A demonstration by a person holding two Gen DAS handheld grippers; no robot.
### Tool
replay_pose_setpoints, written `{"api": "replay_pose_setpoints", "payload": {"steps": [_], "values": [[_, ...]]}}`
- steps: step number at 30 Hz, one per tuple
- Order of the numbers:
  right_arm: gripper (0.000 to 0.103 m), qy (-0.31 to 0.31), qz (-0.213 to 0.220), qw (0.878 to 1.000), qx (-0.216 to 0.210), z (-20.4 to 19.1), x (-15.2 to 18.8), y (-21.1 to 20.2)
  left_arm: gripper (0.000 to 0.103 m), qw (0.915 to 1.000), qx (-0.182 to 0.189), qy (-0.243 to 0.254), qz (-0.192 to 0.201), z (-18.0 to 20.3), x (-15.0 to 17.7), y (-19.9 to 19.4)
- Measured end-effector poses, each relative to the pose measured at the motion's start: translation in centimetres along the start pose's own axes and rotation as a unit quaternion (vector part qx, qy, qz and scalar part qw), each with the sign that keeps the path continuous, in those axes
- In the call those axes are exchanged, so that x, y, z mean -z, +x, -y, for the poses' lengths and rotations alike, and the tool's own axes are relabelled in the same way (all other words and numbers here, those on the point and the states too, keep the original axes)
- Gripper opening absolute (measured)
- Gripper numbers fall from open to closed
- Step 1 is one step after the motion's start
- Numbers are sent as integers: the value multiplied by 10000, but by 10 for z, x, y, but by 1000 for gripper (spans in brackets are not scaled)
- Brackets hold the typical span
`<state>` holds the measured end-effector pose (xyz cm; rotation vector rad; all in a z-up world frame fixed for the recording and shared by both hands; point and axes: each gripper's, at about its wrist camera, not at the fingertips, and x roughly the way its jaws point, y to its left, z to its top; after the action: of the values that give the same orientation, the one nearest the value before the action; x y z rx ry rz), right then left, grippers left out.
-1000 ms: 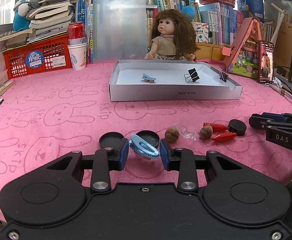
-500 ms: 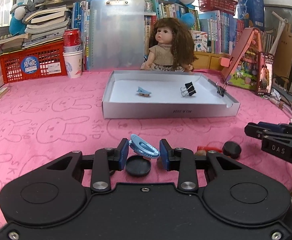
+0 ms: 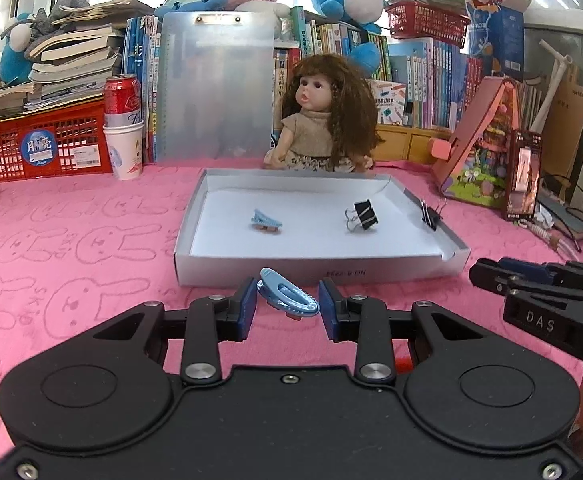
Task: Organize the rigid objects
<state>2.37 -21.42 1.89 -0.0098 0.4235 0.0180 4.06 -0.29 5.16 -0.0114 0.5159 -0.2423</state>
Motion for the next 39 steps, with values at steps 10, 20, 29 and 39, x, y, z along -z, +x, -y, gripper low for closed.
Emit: {"api": "replay_pose_setpoints", "payload": {"steps": [10, 20, 29, 39], "values": [[37, 170, -32, 9998, -32, 5, -19, 16, 32, 10000, 18, 11, 79, 0, -27, 21], [37, 139, -12, 9998, -107, 1, -37, 40, 32, 10000, -4, 55, -16, 2, -46, 54], [37, 156, -192, 9996, -121, 1, -42, 65, 32, 9996, 7, -96, -271, -3, -54, 87], [37, 313, -464, 9983, -160, 6, -49, 95, 32, 9986, -67, -154, -492, -4, -61, 121]]}}
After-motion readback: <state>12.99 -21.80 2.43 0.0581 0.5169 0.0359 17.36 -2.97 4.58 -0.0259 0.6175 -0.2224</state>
